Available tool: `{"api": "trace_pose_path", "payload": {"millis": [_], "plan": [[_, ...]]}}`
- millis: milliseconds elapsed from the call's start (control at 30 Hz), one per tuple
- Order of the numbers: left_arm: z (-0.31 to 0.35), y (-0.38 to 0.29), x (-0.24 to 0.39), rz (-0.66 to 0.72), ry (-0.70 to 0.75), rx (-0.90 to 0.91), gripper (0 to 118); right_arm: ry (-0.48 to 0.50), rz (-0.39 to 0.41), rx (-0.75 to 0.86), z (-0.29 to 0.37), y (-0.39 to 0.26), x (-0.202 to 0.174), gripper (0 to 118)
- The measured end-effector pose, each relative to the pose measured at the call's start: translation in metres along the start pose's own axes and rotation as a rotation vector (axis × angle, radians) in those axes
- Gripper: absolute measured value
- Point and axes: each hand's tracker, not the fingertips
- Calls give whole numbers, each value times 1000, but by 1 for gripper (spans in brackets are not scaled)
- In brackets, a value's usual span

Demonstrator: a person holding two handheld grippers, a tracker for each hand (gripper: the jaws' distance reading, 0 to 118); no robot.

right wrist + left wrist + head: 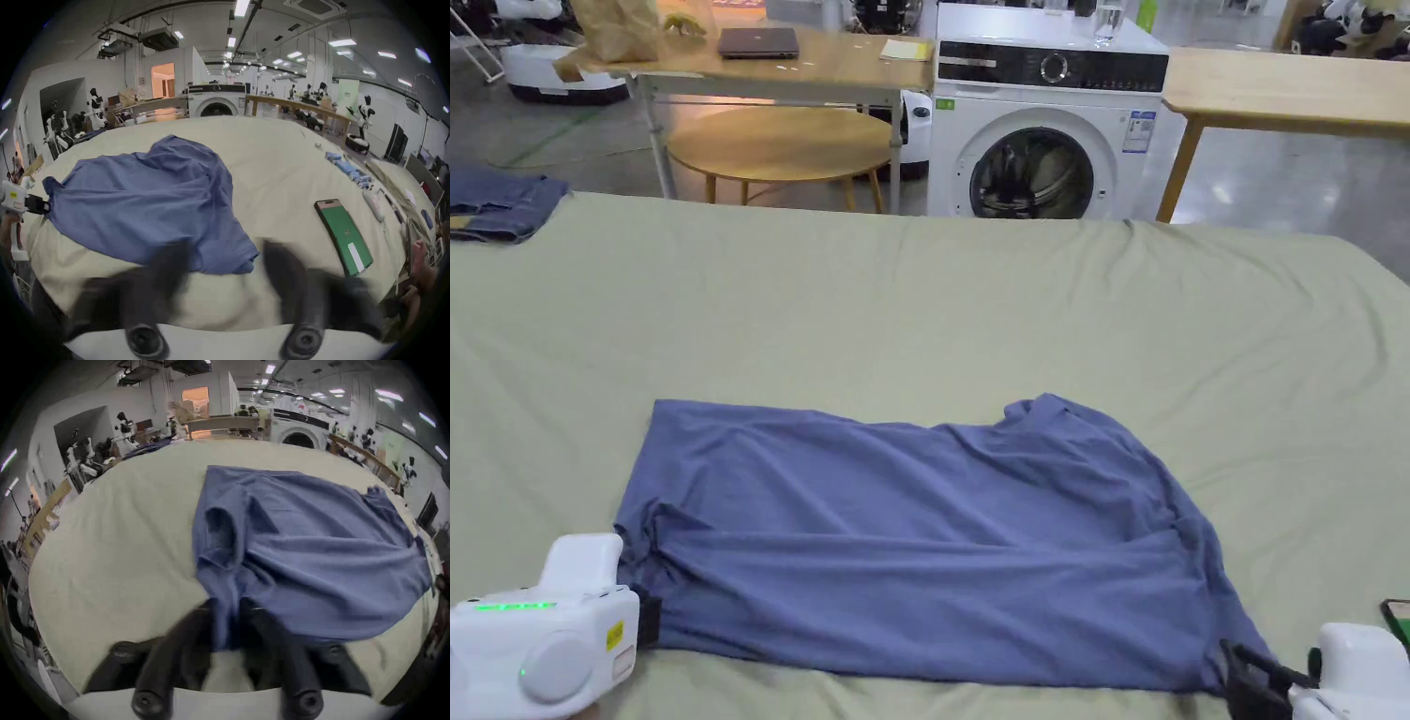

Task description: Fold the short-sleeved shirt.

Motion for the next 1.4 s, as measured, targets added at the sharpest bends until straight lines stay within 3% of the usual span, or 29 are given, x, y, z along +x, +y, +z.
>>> {"api": "trace_pose_path", "payload": {"millis": [33, 133, 167, 200, 233, 267, 333, 367, 433, 533, 733, 933, 1033, 1067, 1100, 1133, 1167, 1200, 1233, 1300, 1400], "plan": [[9, 1, 3, -9, 14, 8, 2, -11, -10, -24, -12, 1, 2, 118], [11, 1, 2, -14, 24, 14, 2, 13, -32, -43, -38, 10, 3, 115], [12, 2, -1, 2, 19, 12, 2, 27, -33, -72, -47, 11, 3, 109], [12, 2, -2, 9, 19, 11, 2, 60, -34, -104, -56, 11, 3, 91], [12, 0, -3, 14, 18, 14, 2, 56, -43, -144, -64, 11, 5, 49], [12, -2, -3, 18, 13, 13, 2, 55, -42, -187, -68, 11, 4, 33], [19, -4, -4, 14, 15, 15, 1, 88, -47, -124, -52, 16, 3, 9], [23, -5, -4, 16, 15, 26, 1, 133, -65, -107, -43, 18, 3, 9], [38, -4, -10, 44, -3, 59, 1, 89, -31, -47, -19, 26, -1, 9], [71, -8, -14, 69, -56, 107, 1, 136, -48, 11, 22, 37, 5, 9], [122, -43, -36, 69, -75, 126, 1, 129, -11, 42, 89, 26, 19, 9], [112, -98, -55, 173, -96, 27, 1, 105, -46, -108, 76, -23, 34, 9], [98, -112, -52, 191, -99, 10, 1, 71, -16, -147, 55, -41, 26, 9], [98, -113, -50, 184, -89, 20, 1, 54, -8, -164, 50, -44, 25, 15], [97, -115, -53, 178, -77, 47, 6, 44, -9, -180, 49, -43, 24, 34], [104, -112, -49, 162, -35, 65, 35, 24, -23, -195, 51, -39, 23, 76], [113, -107, -45, 136, 19, 84, 69, 29, -38, -185, 55, -35, 21, 101], [126, -100, -38, 94, 37, 143, 98, 58, -63, -125, 64, -28, 18, 110], [137, -93, -30, 72, 53, 191, 113, 72, -63, -49, 73, -18, 12, 109], [154, -74, -16, 22, 48, 315, 113, 63, -42, 60, 85, 3, -5, 109], [164, -47, 12, -54, 50, 384, 113, 131, 5, 235, 97, 29, -38, 109]]}}
